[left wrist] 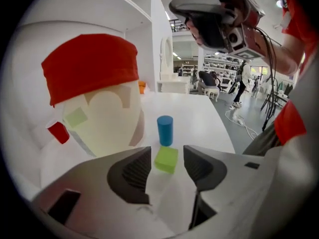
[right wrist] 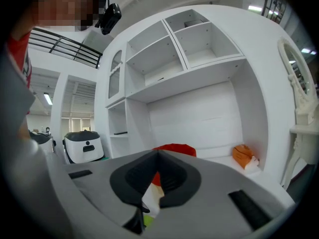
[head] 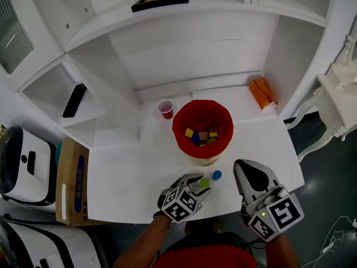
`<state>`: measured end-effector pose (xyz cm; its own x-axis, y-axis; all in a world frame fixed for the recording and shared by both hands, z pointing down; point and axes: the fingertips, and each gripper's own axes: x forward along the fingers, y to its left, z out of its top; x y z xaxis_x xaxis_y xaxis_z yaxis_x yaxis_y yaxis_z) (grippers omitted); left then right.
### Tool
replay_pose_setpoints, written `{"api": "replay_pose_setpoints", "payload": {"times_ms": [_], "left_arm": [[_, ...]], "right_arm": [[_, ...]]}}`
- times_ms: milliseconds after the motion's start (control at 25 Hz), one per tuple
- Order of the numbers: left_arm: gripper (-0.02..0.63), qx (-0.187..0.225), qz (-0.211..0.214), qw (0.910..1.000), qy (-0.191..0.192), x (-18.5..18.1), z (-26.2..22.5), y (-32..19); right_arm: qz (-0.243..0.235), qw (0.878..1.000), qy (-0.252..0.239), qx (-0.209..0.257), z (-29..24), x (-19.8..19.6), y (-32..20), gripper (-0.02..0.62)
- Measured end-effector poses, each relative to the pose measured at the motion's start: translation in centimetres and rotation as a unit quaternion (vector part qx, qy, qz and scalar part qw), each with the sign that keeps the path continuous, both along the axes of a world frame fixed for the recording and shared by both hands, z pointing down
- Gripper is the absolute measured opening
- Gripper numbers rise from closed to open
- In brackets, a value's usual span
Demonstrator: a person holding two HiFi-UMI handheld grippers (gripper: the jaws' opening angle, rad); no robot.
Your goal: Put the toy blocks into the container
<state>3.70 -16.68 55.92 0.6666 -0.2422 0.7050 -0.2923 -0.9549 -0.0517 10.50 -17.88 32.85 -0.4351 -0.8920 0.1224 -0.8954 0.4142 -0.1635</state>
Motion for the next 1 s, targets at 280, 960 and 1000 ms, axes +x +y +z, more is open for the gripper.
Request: {"api": "replay_pose_setpoints", "payload": {"times_ms": [280, 960, 1000], "left_arm": [[0.234, -0.008, 0.025, 0.9994, -0.023, 0.5, 1.8, -0.1], [0.187, 0.103, -0.104, 0.9364, 0.319, -0.1, -19.0, -0.2], [0.187, 0.111, -0.114, 0.9311, 0.328, -0.5, -20.3, -0.8]], "right_arm": [[0.012, 1.000, 0.003, -0.014, 1.0, 0.9, 0.7, 0.008], [-0.003, 0.999, -0.007, -0.037, 3.2, -0.6, 1.7, 0.008], [-0.005, 0.999, -0.007, -0.038, 3.3, -0.8, 1.8, 0.008]]}}
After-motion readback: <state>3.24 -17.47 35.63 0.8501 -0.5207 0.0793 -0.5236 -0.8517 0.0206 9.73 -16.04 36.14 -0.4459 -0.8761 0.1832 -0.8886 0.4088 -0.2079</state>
